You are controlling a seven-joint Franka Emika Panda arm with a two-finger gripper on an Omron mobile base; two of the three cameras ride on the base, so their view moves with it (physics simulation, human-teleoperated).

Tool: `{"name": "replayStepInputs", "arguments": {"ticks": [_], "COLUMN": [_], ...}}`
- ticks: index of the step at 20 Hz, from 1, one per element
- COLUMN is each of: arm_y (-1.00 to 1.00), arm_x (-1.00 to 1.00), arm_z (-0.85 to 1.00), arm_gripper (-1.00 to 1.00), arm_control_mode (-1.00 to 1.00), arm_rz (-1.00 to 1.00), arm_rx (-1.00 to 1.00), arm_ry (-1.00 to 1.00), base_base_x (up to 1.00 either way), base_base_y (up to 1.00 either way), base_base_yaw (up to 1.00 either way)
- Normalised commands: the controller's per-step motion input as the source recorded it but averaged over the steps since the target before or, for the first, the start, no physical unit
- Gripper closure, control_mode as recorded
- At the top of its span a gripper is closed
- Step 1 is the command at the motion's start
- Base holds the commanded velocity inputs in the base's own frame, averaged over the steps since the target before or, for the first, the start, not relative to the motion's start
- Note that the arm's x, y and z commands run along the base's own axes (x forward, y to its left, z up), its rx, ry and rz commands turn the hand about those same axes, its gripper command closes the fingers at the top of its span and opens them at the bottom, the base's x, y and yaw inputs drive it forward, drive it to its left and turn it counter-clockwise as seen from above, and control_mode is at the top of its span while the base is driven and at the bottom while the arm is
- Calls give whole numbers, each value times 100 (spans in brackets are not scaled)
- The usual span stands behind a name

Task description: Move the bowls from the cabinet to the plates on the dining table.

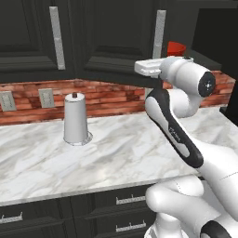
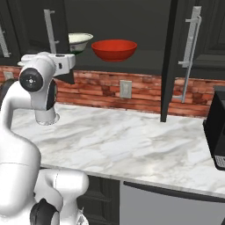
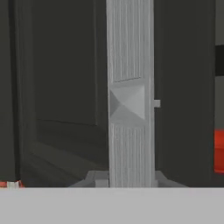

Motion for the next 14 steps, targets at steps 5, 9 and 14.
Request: {"name": "replayStepInputs", "arguments": {"ticks": [5,9,14], "arm_y": [35,32,16], "arm_x": [-45,-44,-46], "arm_z": [-1,0,-2], "arm_gripper": [100,100,-100], "arm_control_mode": [-100,-100,-100], "arm_rz": [0,0,-2], "arm_rx": [2,1,0], "arm_ry": [12,13,8], "base_base_x": [0,0,0], "base_base_y": [0,0,0], "base_base_yaw": [0,0,0]}}
